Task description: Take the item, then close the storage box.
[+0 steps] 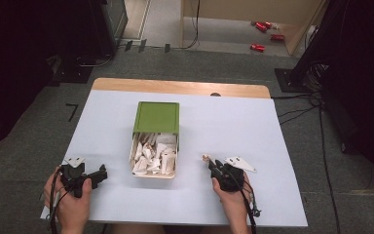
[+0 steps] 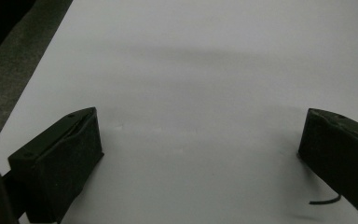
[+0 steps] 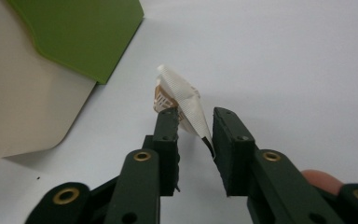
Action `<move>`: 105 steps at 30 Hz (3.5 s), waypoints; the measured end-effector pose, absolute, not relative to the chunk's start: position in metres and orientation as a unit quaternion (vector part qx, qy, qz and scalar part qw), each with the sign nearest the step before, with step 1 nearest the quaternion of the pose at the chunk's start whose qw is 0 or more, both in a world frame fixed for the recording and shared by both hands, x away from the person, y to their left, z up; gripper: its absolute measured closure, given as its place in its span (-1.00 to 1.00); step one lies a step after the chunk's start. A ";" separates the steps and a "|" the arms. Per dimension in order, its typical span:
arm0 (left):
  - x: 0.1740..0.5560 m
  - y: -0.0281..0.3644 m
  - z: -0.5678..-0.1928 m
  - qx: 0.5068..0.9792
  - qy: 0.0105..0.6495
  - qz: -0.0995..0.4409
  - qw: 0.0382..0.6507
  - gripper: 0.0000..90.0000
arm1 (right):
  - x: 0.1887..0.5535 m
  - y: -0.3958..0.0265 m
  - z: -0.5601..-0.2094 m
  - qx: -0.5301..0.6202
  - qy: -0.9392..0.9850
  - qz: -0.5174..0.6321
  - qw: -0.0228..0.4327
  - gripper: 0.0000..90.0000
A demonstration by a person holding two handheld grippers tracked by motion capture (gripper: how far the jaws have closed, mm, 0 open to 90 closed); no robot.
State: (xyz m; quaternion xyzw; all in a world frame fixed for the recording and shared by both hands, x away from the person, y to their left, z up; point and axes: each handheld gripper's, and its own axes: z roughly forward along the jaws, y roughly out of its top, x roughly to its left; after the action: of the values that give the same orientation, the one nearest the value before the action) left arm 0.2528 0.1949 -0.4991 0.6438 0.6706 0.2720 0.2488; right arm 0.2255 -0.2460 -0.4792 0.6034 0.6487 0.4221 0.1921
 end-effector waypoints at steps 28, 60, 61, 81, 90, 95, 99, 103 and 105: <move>0.253 0.195 -0.499 0.644 0.671 0.272 0.249 -1.00 | 0.214 -0.220 -0.433 0.560 0.651 0.473 0.198 0.09; 0.253 0.195 -0.499 0.644 0.671 0.272 0.249 -1.00 | 0.196 -0.155 -0.439 0.535 0.689 0.465 0.151 -0.11; 0.253 0.195 -0.499 0.644 0.671 0.272 0.249 -1.00 | 0.195 -0.152 -0.444 0.534 0.692 0.463 0.148 -0.11; 0.253 0.195 -0.499 0.644 0.670 0.272 0.249 -1.00 | 0.197 -0.132 -0.483 0.537 0.708 0.437 0.138 -0.21; 0.253 0.195 -0.499 0.644 0.670 0.272 0.249 -1.00 | 0.197 -0.130 -0.484 0.537 0.708 0.438 0.135 -0.19; 0.253 0.195 -0.499 0.644 0.670 0.272 0.249 -1.00 | 0.196 -0.129 -0.481 0.535 0.707 0.440 0.141 -0.07; 0.253 0.195 -0.499 0.644 0.671 0.272 0.249 -1.00 | 0.198 -0.134 -0.477 0.547 0.688 0.453 0.148 -0.01; 0.253 0.195 -0.499 0.644 0.670 0.272 0.249 -1.00 | 0.202 -0.138 -0.470 0.546 0.685 0.457 0.152 0.00; 0.253 0.195 -0.499 0.644 0.670 0.272 0.249 -1.00 | 0.203 -0.138 -0.469 0.544 0.689 0.455 0.150 -0.01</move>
State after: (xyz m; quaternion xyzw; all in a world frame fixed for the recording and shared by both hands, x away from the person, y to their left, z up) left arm 0.2528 0.1950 -0.4991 0.6440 0.6704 0.2720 0.2487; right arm 0.2026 -0.1383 -0.4689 0.5444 0.6885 0.4549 0.1505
